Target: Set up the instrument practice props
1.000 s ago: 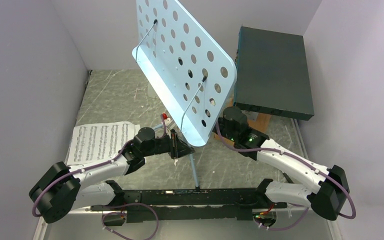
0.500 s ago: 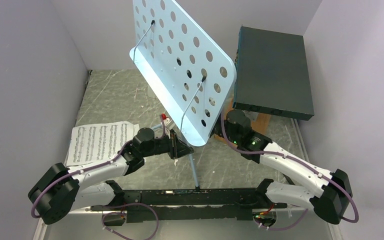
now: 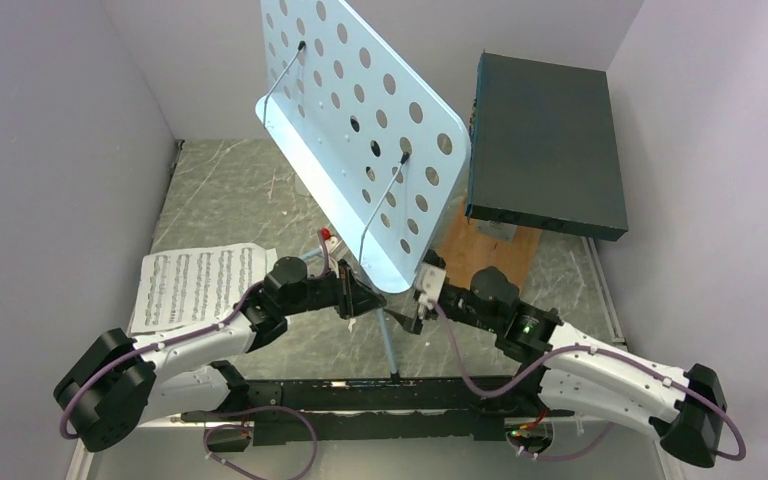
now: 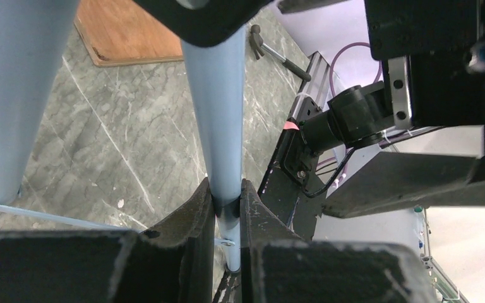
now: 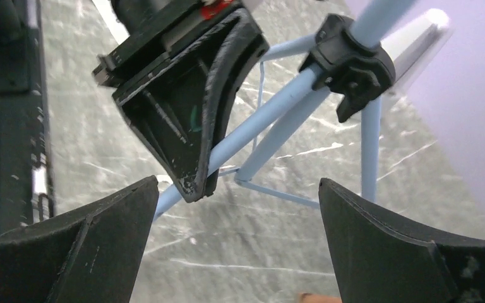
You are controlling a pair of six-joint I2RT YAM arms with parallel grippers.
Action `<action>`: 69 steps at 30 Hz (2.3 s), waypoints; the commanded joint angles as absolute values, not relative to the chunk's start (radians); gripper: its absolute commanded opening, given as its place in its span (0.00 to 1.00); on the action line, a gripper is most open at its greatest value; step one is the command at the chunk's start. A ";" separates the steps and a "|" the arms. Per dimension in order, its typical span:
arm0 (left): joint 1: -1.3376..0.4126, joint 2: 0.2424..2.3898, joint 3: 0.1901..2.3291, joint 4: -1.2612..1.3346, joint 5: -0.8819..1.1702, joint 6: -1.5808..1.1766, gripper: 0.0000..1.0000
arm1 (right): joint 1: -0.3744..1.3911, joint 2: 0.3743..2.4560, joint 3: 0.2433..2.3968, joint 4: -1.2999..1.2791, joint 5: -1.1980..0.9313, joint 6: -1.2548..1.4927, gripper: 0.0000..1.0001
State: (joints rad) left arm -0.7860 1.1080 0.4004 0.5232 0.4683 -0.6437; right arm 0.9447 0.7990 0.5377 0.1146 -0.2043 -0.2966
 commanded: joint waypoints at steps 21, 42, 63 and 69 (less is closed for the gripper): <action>-0.801 1.081 0.325 0.362 0.541 -0.599 0.00 | 0.933 0.986 0.702 0.343 -0.095 -0.475 0.56; -0.801 1.073 0.327 0.347 0.544 -0.600 0.00 | 0.916 1.227 0.951 0.014 0.483 0.213 0.00; -0.799 0.967 0.423 0.212 0.520 -0.654 0.40 | 0.830 1.193 1.034 -0.145 0.137 0.404 0.74; -0.798 0.809 0.479 0.034 0.435 -0.645 0.87 | 0.881 1.112 1.002 -0.180 0.112 0.337 0.84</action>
